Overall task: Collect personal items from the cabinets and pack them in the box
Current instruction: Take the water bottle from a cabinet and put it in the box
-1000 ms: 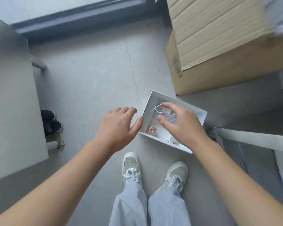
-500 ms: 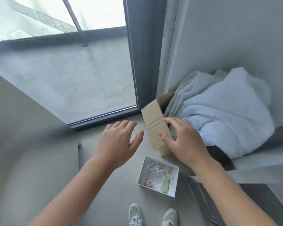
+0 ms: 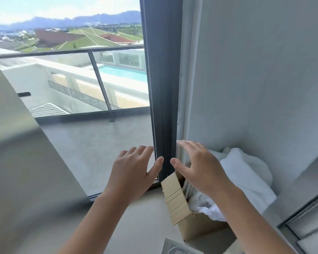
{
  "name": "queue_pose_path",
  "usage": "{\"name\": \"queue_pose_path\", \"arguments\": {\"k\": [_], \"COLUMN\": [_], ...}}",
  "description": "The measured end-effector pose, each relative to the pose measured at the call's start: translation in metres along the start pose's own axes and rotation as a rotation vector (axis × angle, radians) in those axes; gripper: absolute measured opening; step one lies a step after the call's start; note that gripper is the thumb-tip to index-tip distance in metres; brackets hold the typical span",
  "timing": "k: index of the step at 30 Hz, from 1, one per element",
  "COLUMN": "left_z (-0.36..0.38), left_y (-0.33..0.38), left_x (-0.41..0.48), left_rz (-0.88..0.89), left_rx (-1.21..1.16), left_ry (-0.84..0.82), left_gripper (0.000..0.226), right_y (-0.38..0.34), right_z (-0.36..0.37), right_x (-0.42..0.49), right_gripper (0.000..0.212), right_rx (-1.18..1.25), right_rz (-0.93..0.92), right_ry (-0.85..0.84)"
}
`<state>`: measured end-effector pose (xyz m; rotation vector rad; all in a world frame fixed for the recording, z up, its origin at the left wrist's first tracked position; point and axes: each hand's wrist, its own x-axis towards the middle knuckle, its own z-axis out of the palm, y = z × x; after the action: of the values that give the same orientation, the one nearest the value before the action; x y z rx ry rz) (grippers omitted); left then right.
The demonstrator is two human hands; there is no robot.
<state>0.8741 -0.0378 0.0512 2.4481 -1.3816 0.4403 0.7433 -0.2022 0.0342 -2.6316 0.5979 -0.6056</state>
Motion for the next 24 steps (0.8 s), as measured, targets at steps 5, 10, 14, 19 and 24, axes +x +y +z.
{"name": "queue_pose_path", "arguments": {"k": [5, 10, 14, 19, 24], "left_z": [-0.013, -0.005, 0.013, 0.034, 0.053], "left_y": [0.008, 0.021, 0.032, 0.041, 0.054], "left_x": [0.011, 0.024, 0.033, 0.062, 0.085], "left_rz": [0.050, 0.102, 0.158, 0.321, 0.537], "left_rx": [-0.038, -0.070, -0.146, -0.211, -0.336], "left_ry": [0.065, 0.095, 0.060, -0.042, -0.133], "left_gripper": [0.051, 0.049, 0.047, 0.052, 0.054], "right_y": [-0.004, 0.008, 0.020, 0.029, 0.023], "right_z": [-0.017, -0.031, -0.036, -0.041, -0.033], "right_x": [-0.006, -0.014, -0.030, -0.042, -0.067], "right_gripper": [0.061, 0.061, 0.062, 0.062, 0.062], "right_rx": [-0.025, -0.053, -0.083, -0.110, -0.131], "right_rz": [0.015, 0.079, 0.169, 0.338, 0.583], "right_ry": [0.055, 0.099, 0.123, 0.204, 0.280]}}
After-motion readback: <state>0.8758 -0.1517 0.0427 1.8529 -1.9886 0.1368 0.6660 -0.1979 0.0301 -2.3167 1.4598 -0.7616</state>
